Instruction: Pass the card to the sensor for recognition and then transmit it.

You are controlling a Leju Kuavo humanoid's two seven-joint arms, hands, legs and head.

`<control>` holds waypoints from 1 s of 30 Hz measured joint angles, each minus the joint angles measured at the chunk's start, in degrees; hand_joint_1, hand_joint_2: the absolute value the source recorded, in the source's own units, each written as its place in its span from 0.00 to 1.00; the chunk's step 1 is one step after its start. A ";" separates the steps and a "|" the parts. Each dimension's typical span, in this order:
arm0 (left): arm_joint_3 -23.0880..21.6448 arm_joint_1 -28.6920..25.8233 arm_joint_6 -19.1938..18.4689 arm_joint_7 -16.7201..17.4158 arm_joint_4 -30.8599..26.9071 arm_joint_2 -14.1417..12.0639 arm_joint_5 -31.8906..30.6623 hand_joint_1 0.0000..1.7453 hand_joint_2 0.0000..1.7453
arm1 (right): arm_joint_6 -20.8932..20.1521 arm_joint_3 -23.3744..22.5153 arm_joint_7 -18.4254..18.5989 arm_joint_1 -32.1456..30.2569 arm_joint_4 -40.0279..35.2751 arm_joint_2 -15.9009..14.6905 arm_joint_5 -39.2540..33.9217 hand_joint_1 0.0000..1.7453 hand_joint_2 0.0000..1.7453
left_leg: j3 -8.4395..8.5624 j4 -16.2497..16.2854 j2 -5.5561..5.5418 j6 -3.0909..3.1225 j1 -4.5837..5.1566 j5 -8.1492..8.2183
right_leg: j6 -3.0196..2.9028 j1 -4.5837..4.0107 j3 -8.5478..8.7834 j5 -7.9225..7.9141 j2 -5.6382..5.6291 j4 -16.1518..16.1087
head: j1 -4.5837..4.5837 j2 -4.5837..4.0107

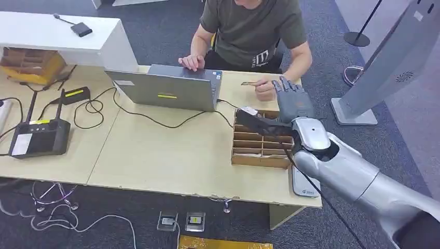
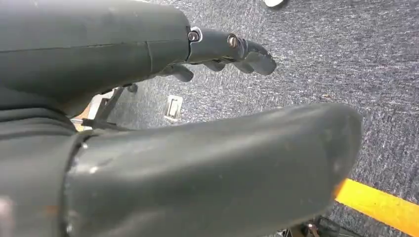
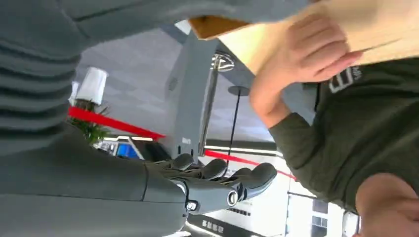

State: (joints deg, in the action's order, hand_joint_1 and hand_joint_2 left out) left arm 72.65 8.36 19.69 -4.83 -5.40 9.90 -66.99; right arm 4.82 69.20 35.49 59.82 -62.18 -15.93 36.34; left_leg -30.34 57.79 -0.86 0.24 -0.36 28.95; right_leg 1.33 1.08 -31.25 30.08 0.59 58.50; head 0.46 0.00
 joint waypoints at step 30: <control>0.00 -0.35 -0.24 -0.02 0.00 -0.31 -1.31 0.00 0.00 | -10.51 -16.37 3.65 -24.69 -34.06 -18.30 11.19 0.00 1.00 | 0.06 0.00 0.11 -0.01 0.00 0.05 | -0.01 0.00 0.03 -0.01 -0.15 -0.03 | -0.02 0.00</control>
State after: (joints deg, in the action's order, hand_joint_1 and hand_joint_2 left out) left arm 72.65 8.01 19.45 -4.85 -5.40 9.60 -68.30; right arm -5.69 52.83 39.15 35.13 -96.24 -34.23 47.54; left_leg -30.28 57.80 -0.75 0.24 -0.36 29.00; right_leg 1.32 1.08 -31.22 30.07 0.44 58.47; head 0.44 0.00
